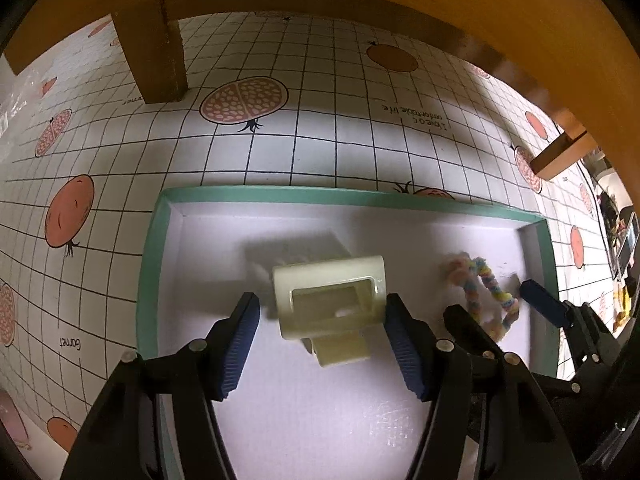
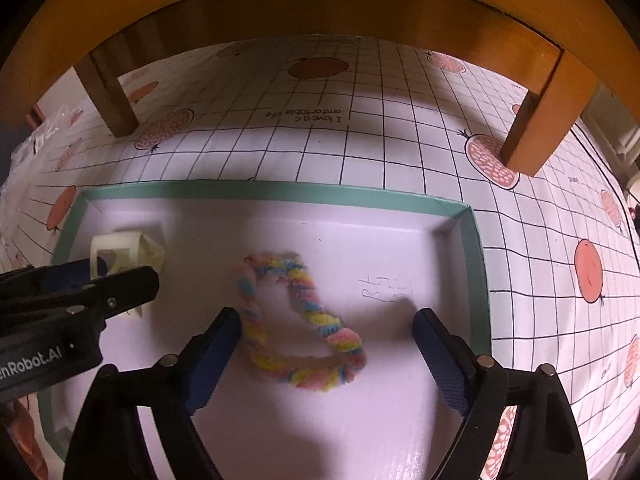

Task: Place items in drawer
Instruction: 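Lower the left tool onto the cream block while the right tool lowers onto the pipe-cleaner ring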

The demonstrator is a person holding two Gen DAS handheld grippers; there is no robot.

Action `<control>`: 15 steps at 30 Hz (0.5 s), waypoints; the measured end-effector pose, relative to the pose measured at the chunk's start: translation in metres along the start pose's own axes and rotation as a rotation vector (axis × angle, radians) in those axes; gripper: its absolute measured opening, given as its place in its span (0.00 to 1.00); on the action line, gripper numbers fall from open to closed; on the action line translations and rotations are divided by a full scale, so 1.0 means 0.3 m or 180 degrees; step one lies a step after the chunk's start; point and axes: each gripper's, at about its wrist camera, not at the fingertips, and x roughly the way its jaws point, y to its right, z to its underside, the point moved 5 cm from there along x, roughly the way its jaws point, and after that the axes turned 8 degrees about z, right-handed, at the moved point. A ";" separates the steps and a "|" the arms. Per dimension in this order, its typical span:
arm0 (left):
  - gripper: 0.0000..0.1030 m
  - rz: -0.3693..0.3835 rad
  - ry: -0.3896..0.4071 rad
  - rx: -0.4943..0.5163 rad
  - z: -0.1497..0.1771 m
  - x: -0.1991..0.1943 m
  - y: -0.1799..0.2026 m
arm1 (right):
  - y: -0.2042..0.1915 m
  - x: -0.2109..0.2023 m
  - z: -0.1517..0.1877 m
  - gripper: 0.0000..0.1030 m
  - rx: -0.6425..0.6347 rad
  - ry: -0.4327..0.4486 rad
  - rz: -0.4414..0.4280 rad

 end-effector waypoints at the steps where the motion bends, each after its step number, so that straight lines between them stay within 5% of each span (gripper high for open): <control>1: 0.63 -0.0021 -0.0003 0.0013 0.000 0.003 0.004 | 0.000 -0.001 -0.001 0.85 -0.0001 0.0002 -0.0001; 15: 0.63 -0.0145 0.0007 0.0072 0.013 0.029 0.043 | -0.051 -0.035 -0.003 0.49 -0.0250 0.0096 -0.0091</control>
